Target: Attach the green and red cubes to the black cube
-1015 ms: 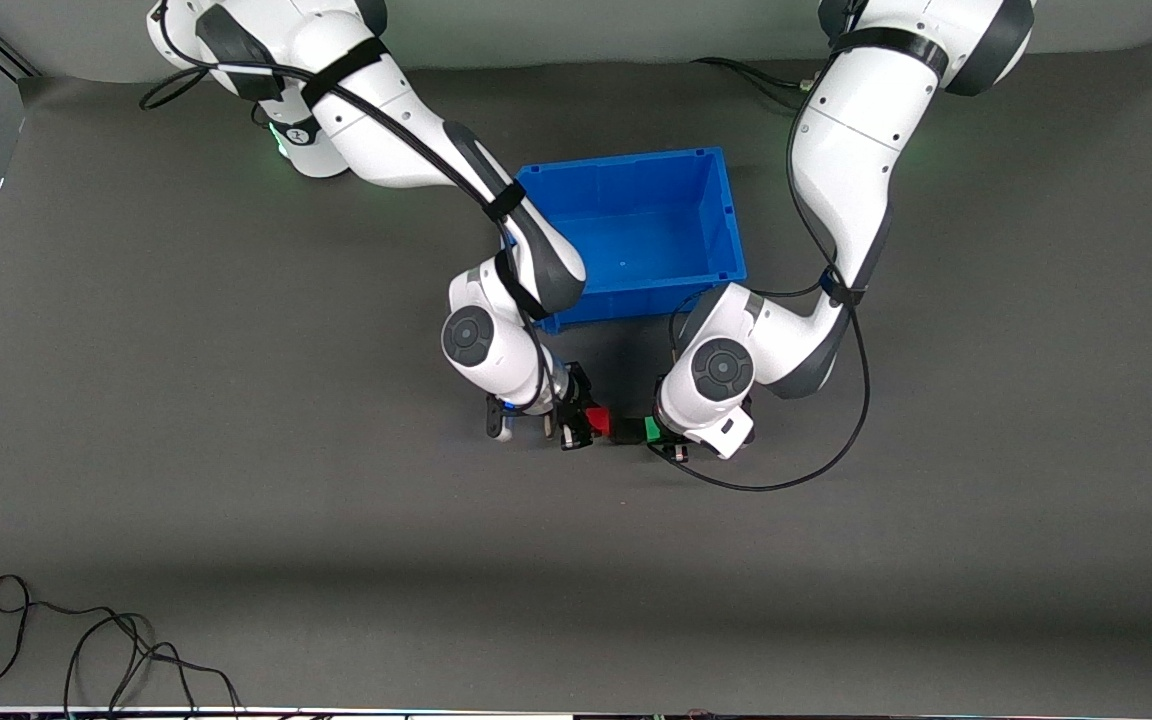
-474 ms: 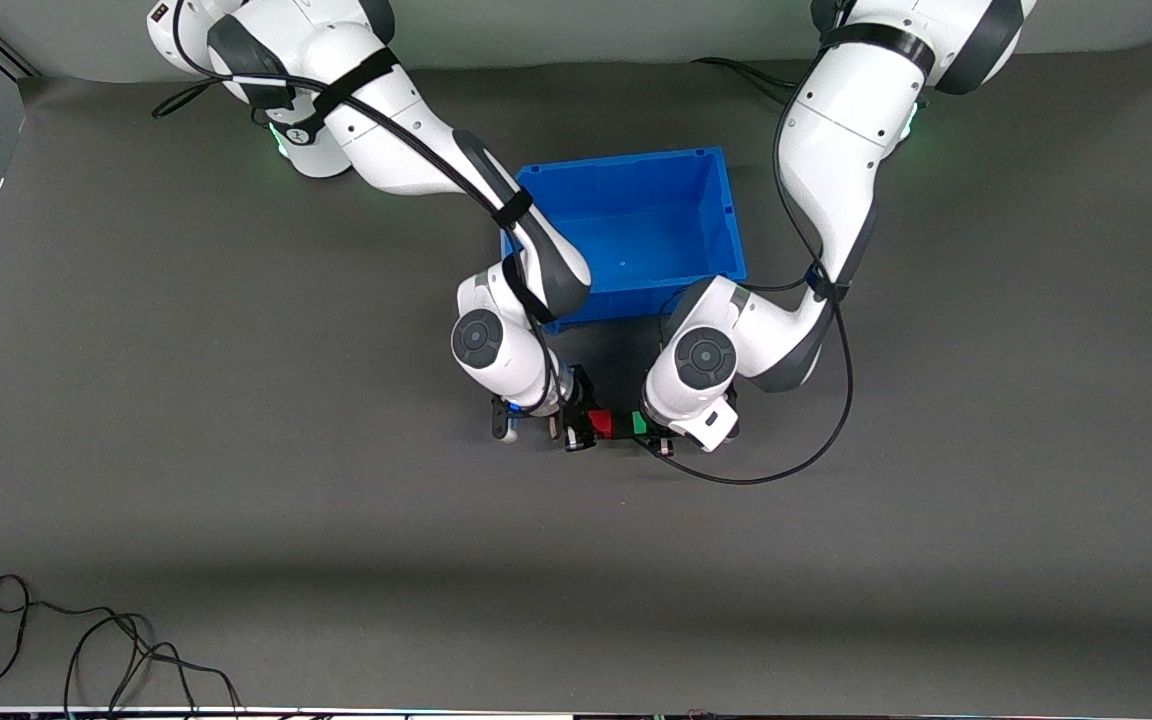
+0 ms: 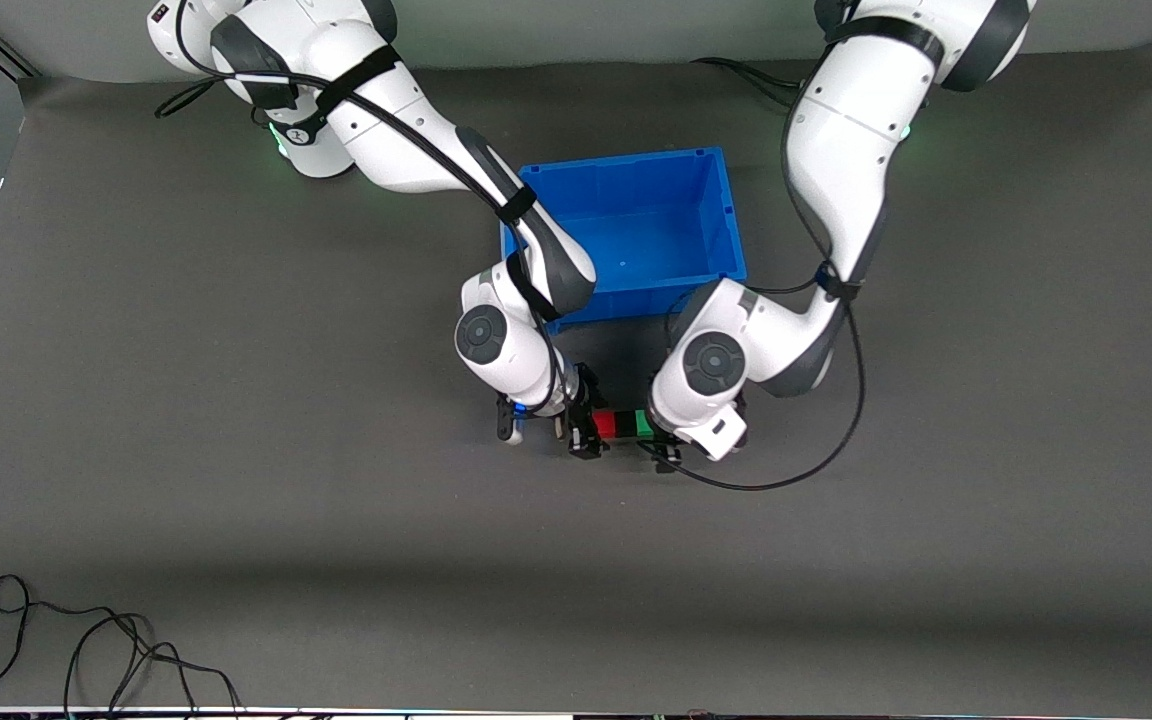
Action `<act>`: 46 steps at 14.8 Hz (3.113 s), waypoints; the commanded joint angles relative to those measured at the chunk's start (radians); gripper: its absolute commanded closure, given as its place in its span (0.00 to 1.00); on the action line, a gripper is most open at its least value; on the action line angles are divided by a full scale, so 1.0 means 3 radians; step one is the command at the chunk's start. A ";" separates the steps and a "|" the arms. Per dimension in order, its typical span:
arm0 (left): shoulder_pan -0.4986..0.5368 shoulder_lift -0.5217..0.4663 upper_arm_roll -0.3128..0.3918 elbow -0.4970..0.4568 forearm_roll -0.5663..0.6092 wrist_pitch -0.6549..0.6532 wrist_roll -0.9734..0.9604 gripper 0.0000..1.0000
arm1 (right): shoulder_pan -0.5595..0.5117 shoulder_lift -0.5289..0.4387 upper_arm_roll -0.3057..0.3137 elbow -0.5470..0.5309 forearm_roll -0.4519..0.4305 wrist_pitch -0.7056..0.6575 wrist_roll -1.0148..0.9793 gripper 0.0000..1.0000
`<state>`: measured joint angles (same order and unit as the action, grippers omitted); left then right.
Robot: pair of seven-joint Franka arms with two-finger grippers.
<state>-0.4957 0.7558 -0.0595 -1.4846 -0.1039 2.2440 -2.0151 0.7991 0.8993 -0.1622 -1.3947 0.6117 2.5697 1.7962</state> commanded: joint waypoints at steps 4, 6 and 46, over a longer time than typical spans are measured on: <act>0.0685 -0.0805 -0.0016 -0.0200 -0.0032 -0.1174 0.1923 0.00 | -0.0030 -0.0573 -0.0440 0.0006 -0.0509 -0.0986 -0.0249 0.00; 0.0955 -0.1127 -0.0006 -0.0343 -0.0027 -0.1247 0.2608 0.00 | -0.0035 -0.0844 -0.0660 -0.0004 -0.0556 -0.1487 -0.0693 0.00; 0.1893 -0.2402 0.0050 -0.0349 0.0367 -0.2402 0.6804 0.02 | -0.2592 -0.2896 0.0347 -0.0475 -0.1952 -0.3320 -0.6008 0.00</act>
<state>0.0803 0.0405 -0.0471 -1.5761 0.0065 1.5075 0.0084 0.0154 0.0521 -0.0559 -1.5288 0.0318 1.5859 -0.0019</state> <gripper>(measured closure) 0.009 0.000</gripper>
